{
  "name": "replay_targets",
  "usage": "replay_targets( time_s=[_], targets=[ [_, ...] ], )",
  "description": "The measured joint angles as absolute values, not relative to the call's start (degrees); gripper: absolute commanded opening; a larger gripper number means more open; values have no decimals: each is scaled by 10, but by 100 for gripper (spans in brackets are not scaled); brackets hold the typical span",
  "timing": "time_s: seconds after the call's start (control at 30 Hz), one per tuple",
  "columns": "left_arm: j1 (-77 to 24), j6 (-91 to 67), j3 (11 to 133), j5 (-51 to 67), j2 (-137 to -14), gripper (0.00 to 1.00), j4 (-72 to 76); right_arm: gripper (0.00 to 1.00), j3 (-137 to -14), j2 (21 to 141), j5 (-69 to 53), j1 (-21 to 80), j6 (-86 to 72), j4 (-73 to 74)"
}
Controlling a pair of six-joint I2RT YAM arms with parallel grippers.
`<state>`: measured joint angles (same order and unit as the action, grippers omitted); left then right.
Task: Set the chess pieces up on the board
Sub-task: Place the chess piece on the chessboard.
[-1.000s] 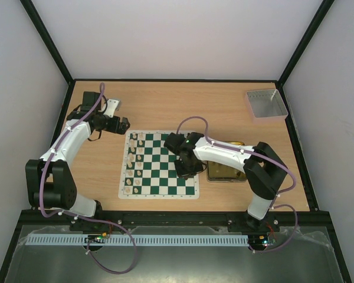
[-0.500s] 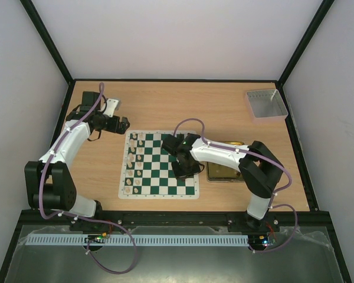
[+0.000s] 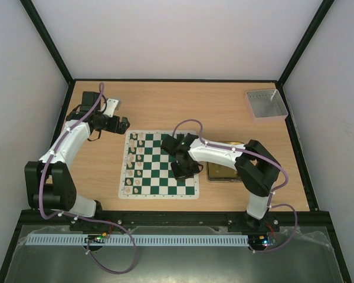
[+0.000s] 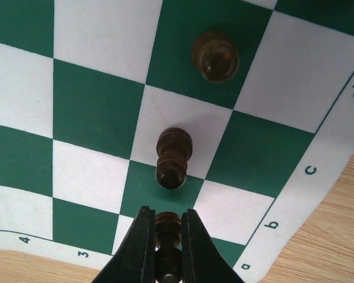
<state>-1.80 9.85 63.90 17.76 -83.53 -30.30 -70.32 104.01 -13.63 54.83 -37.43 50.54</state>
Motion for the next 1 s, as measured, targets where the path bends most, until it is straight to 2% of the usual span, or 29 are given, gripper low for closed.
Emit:
replay_targets(
  time_s=[1.0],
  targets=[
    [-18, 99, 625, 178, -824, 99, -301, 6, -701, 1060, -138, 548, -373, 485]
  ],
)
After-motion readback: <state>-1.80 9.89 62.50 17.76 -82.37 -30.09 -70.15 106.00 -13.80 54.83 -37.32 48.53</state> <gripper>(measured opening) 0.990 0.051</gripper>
